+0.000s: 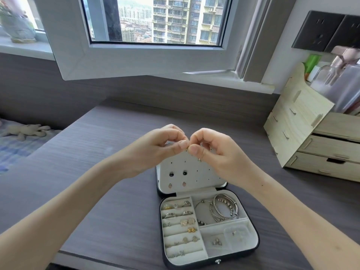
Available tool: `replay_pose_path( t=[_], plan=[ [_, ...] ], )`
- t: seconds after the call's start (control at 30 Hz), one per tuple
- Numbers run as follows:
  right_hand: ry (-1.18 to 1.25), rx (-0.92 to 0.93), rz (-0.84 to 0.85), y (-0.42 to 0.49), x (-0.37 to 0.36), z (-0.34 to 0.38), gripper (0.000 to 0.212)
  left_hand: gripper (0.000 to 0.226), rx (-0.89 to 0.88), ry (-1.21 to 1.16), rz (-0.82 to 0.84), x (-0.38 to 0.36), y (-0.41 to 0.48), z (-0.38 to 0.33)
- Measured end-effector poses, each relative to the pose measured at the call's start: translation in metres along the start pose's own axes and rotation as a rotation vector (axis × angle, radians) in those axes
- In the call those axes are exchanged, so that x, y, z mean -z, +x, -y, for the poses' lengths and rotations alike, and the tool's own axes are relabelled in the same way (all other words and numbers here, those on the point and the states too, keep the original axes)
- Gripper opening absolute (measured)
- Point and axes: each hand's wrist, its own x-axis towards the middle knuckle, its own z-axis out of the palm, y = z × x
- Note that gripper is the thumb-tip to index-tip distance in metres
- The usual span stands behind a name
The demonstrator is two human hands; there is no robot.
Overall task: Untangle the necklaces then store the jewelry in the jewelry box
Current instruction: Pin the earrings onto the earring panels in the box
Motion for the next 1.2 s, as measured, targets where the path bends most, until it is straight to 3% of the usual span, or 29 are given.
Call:
replay_pose_path(
  t=[0.23, 0.37, 0.57, 1.0, 1.1, 1.2],
  plan=[
    [-0.163, 0.047, -0.128, -0.009, -0.011, 0.004, 0.015, 0.012, -0.053, 0.073, -0.023, 0.0, 0.0, 0.003],
    [-0.176, 0.08, -0.199, -0.01, -0.014, 0.008, 0.003, 0.013, -0.153, 0.128, -0.123, -0.009, -0.001, 0.006],
    [-0.284, 0.123, -0.29, -0.007, -0.019, 0.006, 0.002, 0.009, -0.271, 0.26, -0.198, -0.018, 0.0, 0.007],
    [-0.031, 0.049, -0.096, -0.009, -0.002, 0.004, 0.011, 0.011, -0.222, 0.188, -0.186, -0.013, 0.007, 0.009],
    [-0.083, 0.06, -0.085, -0.013, -0.001, -0.001, 0.008, 0.015, -0.177, 0.128, -0.177, -0.011, 0.007, 0.011],
    [-0.273, 0.149, -0.123, -0.014, -0.006, -0.008, 0.002, 0.013, -0.065, -0.086, -0.218, -0.012, 0.004, 0.012]
  ],
)
